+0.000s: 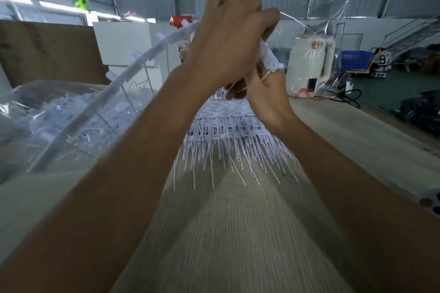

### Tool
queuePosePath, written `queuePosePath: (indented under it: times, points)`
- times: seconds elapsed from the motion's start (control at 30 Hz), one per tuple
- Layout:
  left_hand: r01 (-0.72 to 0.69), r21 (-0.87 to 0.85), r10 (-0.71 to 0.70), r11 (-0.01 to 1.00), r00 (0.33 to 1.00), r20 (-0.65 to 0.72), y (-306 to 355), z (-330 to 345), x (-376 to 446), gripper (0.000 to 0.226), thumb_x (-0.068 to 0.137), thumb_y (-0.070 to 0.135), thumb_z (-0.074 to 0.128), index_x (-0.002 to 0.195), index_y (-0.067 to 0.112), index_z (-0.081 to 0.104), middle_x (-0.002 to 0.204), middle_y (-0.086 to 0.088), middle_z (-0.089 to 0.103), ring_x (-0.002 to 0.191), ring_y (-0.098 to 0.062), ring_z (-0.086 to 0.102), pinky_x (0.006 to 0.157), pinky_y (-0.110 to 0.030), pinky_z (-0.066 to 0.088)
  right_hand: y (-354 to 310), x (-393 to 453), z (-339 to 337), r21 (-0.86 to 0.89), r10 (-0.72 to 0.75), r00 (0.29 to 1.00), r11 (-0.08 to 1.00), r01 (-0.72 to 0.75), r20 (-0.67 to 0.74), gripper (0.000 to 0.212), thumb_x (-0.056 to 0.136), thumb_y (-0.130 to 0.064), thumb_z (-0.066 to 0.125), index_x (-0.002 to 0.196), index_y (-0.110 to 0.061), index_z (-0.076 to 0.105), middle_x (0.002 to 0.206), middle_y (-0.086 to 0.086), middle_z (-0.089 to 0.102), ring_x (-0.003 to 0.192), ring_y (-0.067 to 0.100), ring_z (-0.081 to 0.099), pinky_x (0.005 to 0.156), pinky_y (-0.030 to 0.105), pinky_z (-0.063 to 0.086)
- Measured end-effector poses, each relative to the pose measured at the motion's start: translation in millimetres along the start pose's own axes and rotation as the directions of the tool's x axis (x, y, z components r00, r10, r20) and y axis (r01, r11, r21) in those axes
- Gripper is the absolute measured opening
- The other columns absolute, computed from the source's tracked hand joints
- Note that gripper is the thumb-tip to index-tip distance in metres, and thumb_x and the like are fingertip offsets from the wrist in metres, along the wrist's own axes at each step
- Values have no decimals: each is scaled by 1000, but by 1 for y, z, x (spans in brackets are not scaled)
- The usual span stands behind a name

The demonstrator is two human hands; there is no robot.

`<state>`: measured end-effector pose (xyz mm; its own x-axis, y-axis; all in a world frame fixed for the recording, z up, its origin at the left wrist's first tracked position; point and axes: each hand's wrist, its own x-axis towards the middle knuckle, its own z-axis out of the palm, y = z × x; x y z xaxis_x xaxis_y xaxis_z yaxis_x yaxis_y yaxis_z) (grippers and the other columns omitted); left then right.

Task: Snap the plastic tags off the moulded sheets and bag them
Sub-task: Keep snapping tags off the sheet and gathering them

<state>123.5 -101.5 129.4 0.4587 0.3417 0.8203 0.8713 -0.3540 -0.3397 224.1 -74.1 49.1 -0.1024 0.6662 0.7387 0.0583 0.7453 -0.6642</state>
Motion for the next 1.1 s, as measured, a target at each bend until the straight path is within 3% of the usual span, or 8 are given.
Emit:
queuePosePath:
  times: [0.07,0.13,0.23,0.37,0.5,0.7,0.93,1.1]
  points:
    - [82,-145,-77,986,996,41,-11,12,-7,26,91,8,43,105,14,64,94,-3,59,102,-29,53,81,-36,33,-12,10,-9,-36,78,984,997,-73,159,29,108,-15,40,93,-3,61,67,16,70,55,33,68,53,36,54]
    - [240,-397,-219,886,971,98,-19,20,-12,26,93,8,40,103,13,63,81,2,57,85,-28,60,70,-38,45,-25,22,-26,-117,168,926,984,-136,339,30,106,-14,44,89,-1,66,71,17,72,54,28,69,51,31,53]
    - [359,-595,-327,719,930,166,-23,31,-18,19,103,26,41,104,19,58,64,5,55,61,-19,58,61,-38,48,-36,34,-53,-252,278,829,952,-172,485,32,104,-33,54,101,-7,71,82,13,76,58,23,70,54,27,56]
    - [336,-484,-282,808,942,183,-20,42,-22,27,107,41,35,91,24,49,68,8,51,69,-22,56,61,-34,41,-26,37,-72,-225,268,891,955,-195,366,23,96,-39,66,102,-18,71,85,7,76,64,19,70,58,26,57]
    - [329,-413,-267,849,943,201,-20,48,-22,30,105,40,44,81,24,52,65,6,51,63,-16,50,55,-29,31,-12,38,-83,-109,293,887,956,-272,358,15,95,-32,68,101,-19,71,84,7,74,69,16,68,59,24,55]
    - [333,-382,-209,862,921,330,-14,53,-23,39,107,36,44,70,23,45,69,-3,53,68,-25,55,66,-37,44,-8,36,-89,-246,294,883,946,-213,366,8,95,-20,69,97,-15,74,85,3,73,71,9,67,58,21,54]
    - [576,-497,-442,649,817,370,4,51,-15,43,109,37,32,110,8,63,88,-11,68,86,-30,67,82,-44,54,-10,37,-74,-69,260,926,966,-251,273,11,99,-16,63,91,-16,70,77,1,68,64,11,61,57,25,53]
    - [645,-539,-454,541,764,459,-6,49,-13,38,108,35,40,96,11,66,71,3,53,83,-24,64,73,-31,43,-12,34,-74,-223,199,937,965,-136,288,13,97,-20,67,102,-10,70,75,3,69,63,13,63,58,28,55]
